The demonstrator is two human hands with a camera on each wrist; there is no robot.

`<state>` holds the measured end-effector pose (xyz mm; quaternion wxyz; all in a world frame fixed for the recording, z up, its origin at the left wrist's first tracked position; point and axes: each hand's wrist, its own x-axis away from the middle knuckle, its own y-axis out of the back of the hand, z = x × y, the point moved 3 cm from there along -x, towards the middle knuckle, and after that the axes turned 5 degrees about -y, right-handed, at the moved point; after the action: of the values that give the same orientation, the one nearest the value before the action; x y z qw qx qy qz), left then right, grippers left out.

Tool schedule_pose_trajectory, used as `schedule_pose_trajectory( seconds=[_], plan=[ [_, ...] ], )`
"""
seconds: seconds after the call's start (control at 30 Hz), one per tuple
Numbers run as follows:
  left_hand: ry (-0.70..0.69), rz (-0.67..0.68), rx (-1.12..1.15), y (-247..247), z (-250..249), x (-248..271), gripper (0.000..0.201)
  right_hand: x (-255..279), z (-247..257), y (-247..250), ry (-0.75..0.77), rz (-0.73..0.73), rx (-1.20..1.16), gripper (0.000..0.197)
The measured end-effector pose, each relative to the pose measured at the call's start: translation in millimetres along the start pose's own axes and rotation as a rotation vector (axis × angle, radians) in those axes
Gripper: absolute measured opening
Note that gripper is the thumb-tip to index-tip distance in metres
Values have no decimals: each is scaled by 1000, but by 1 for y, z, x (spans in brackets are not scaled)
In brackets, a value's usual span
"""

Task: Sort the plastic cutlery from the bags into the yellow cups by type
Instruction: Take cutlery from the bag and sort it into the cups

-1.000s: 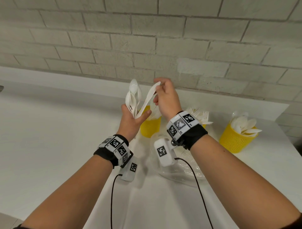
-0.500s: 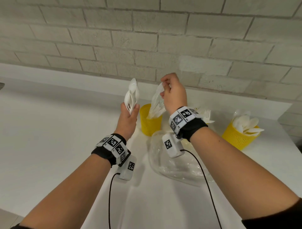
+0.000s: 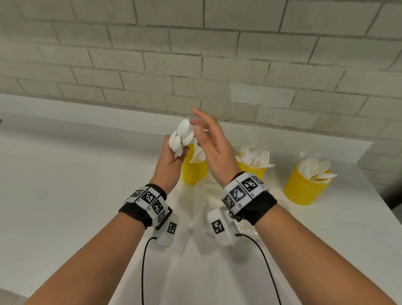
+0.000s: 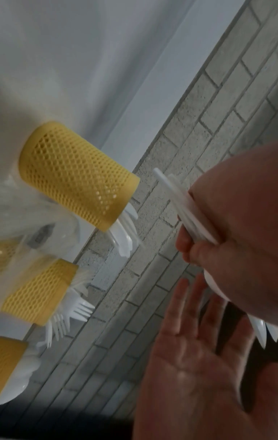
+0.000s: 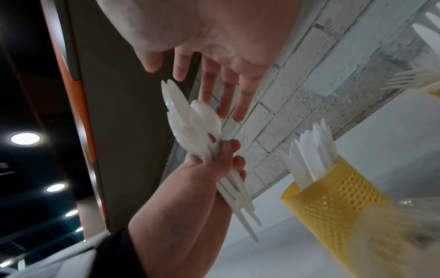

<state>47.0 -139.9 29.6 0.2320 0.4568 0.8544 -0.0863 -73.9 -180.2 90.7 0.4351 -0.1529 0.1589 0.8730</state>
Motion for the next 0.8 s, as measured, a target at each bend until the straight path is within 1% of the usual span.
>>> schedule_pose_trajectory(
  seconds=[0.07, 0.17, 0.23, 0.33, 0.37, 0.4, 0.43, 0.47, 0.5, 0.53, 0.57, 0.6, 0.63, 0.67, 0.7, 0.73, 0.8],
  plan=[
    [5, 29, 15, -9, -7, 4, 38, 5, 3, 0, 40, 12, 46, 33],
    [16, 73, 46, -24, -15, 11, 45, 9, 2, 11, 66, -75, 129, 30],
    [22, 102, 31, -37, -20, 14, 47, 12, 1, 25, 42, -135, 151, 25],
    [35, 180, 75, -61, -26, 13, 44, 20, 0, 44, -39, -134, 111, 20],
    [40, 201, 92, -69, -28, 13, 41, 24, -1, 51, -70, -123, 78, 23],
    [54, 207, 97, -77, -29, 12, 38, 30, -1, 58, -109, -116, 39, 31],
    [71, 208, 107, -86, -30, 12, 31, 36, -1, 67, -148, -116, 23, 45],
    [93, 209, 137, -94, -31, 12, 21, 40, -4, 76, -178, -122, 64, 63],
    [118, 218, 201, -104, -33, 13, 14, 43, -6, 86, -195, -126, 157, 77],
    [121, 242, 221, -114, -36, 14, 16, 46, -9, 95, -214, -123, 253, 84],
    [114, 282, 224, -124, -40, 17, 19, 48, -11, 103, -238, -113, 317, 80],
    [104, 328, 178, -135, -45, 21, 20, 50, -12, 111, -271, -103, 342, 68],
    [80, 391, 132, -147, -51, 25, 22, 51, -14, 119, -307, -96, 336, 55],
    [64, 449, 79, -159, -55, 29, 26, 52, -16, 128, -345, -91, 301, 48],
    [67, 489, 56, -170, -58, 31, 27, 53, -18, 137, -383, -94, 235, 46],
    [72, 507, 51, -180, -60, 32, 27, 54, -22, 147, -417, -106, 158, 51],
    [90, 517, 91, -197, -62, 33, 26, 56, -29, 167, -479, -130, 62, 71]
  ],
)
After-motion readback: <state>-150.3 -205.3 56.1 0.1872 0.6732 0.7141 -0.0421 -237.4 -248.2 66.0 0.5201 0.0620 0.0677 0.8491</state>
